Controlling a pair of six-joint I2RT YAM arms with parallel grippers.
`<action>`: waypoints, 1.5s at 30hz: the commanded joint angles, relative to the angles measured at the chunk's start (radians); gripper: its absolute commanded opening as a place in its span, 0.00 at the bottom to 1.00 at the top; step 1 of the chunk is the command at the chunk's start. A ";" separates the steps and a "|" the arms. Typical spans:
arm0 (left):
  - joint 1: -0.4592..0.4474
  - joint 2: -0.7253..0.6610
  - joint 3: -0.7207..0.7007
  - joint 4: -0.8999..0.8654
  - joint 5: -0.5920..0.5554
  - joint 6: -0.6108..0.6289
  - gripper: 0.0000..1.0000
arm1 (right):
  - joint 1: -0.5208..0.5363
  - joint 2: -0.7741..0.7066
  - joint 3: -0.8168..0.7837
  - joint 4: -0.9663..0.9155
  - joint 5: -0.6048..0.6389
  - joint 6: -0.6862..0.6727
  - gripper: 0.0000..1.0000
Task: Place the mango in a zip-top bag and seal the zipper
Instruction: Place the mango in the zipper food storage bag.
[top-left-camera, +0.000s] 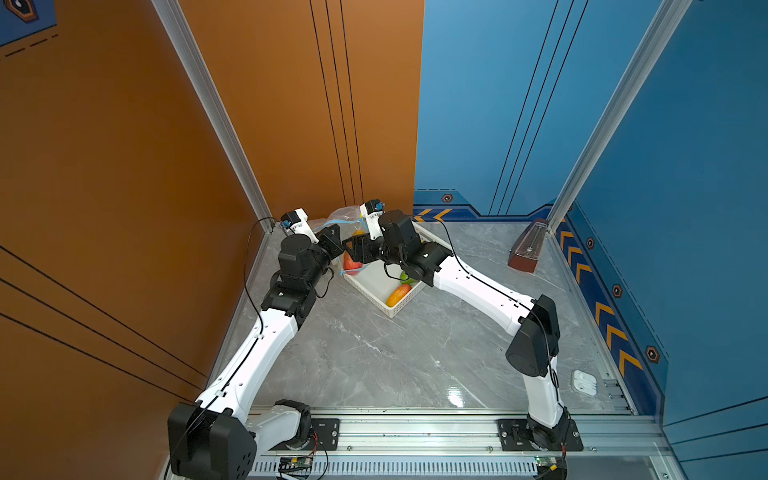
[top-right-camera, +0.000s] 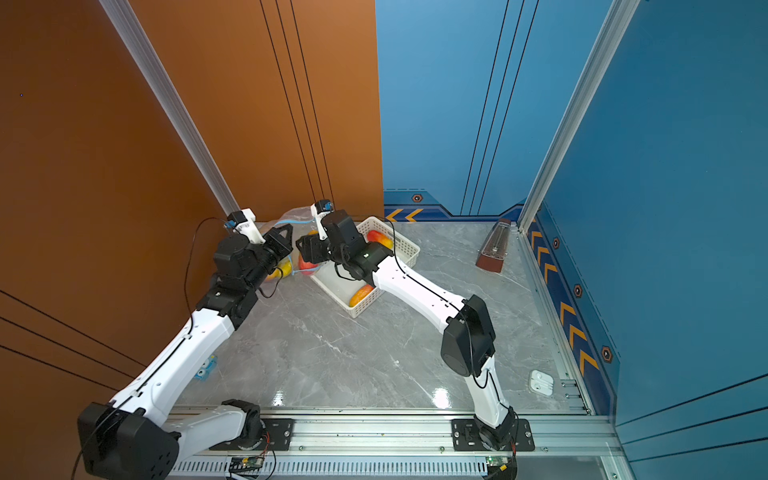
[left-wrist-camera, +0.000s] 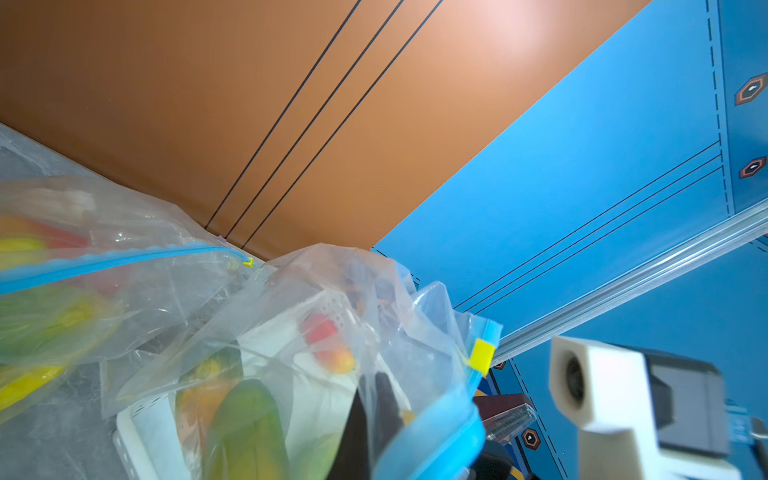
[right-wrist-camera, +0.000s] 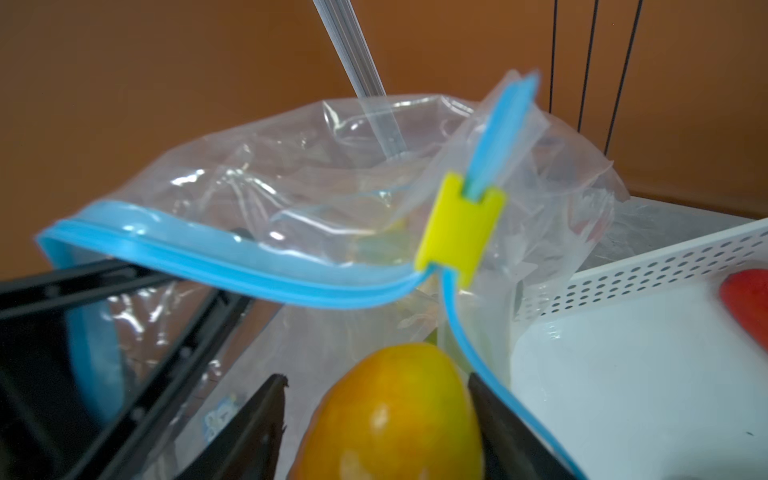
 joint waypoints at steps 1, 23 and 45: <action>-0.008 0.016 -0.007 0.048 0.037 -0.030 0.00 | -0.038 0.030 0.036 -0.077 -0.029 -0.019 0.77; -0.002 0.018 0.142 0.046 0.097 -0.245 0.00 | 0.017 -0.192 -0.208 0.240 0.119 -0.273 0.29; 0.033 0.027 0.112 0.047 0.078 -0.260 0.00 | -0.114 -0.233 -0.345 0.548 -0.130 -0.064 0.87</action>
